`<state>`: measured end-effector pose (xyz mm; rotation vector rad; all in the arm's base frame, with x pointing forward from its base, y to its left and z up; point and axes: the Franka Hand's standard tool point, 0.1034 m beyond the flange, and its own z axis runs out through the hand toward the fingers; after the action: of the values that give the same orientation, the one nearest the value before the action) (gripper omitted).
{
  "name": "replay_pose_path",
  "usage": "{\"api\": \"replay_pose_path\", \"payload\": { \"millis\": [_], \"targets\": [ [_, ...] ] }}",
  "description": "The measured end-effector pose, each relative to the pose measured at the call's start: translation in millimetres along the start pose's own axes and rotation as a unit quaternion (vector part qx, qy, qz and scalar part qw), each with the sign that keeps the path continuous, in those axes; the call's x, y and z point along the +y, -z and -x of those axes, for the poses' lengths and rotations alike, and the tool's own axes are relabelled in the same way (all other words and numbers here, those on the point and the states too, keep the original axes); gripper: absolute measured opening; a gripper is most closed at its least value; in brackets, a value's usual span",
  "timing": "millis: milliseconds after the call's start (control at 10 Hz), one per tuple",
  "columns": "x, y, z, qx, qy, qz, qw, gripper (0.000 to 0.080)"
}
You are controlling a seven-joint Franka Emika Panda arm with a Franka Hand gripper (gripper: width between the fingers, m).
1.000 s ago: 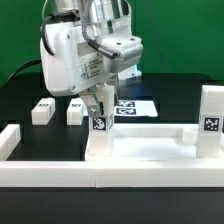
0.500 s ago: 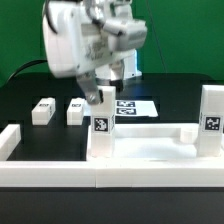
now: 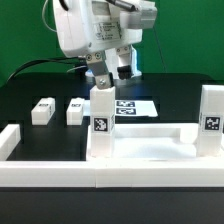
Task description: Assemble desk
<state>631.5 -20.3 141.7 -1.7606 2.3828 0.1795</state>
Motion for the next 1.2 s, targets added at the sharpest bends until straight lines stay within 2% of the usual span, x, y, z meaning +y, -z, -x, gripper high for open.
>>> {"api": "replay_pose_path", "payload": {
  "millis": [100, 300, 400, 800, 900, 1000, 1200],
  "targets": [
    [5.1, -1.4, 6.7, 0.001, 0.021, 0.003, 1.000, 0.0649],
    [34.0, -9.3, 7.8, 0.008, 0.050, 0.026, 0.998, 0.0649],
    [38.1, -11.1, 10.4, 0.011, 0.052, 0.029, 0.998, 0.0649],
    [37.3, -12.9, 11.0, 0.012, 0.052, 0.030, 0.998, 0.0649],
    [40.0, -15.6, 17.5, 0.014, 0.044, 0.031, 0.998, 0.0649],
    [50.9, -24.4, 18.5, 0.019, 0.056, 0.034, 0.998, 0.0649],
    [92.7, -58.9, 4.2, 0.041, 0.063, 0.051, 0.996, 0.0649]
  ]
}}
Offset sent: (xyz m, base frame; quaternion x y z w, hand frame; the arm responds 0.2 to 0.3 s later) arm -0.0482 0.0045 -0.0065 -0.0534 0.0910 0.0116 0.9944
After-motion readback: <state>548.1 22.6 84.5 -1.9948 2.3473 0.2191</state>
